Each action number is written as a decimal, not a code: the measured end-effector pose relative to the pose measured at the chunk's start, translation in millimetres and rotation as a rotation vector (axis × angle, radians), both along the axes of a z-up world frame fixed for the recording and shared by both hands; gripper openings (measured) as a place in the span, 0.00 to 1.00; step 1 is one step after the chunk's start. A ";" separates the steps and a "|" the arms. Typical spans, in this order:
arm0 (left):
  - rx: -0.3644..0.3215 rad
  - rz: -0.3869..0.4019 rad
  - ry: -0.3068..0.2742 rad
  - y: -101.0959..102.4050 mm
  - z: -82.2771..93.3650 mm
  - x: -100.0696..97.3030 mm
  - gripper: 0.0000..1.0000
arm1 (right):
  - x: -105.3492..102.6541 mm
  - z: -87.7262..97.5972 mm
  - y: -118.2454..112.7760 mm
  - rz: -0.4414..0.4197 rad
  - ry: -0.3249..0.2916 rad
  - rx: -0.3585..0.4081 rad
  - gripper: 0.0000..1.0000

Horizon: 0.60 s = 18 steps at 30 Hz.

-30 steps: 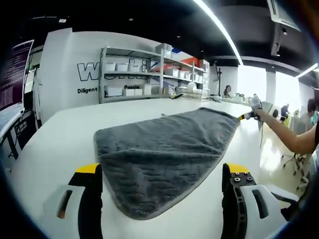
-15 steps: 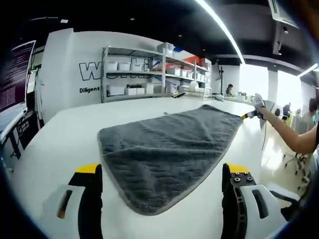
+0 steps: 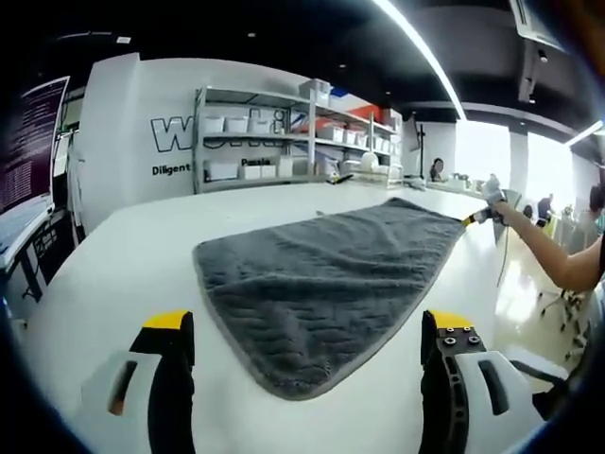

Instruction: Open the folded towel by lifting each exposed corner and separating the folded layers until the towel lies flat within the target outline without major curled edges

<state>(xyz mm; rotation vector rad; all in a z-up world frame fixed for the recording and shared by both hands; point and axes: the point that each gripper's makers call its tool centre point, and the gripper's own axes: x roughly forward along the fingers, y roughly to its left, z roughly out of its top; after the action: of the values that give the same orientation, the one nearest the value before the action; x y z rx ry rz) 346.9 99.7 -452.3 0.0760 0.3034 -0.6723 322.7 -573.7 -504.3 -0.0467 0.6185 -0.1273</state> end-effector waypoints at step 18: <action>0.037 -0.022 0.037 4.6 -6.8 -10.9 0.80 | -14.9 35.6 40.8 0.088 -0.065 0.003 0.91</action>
<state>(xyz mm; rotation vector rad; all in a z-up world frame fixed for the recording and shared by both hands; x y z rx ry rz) 336.0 104.2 -459.1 0.1020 0.3512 -0.6903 307.8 -532.8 -468.7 -0.0668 0.5511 -0.0421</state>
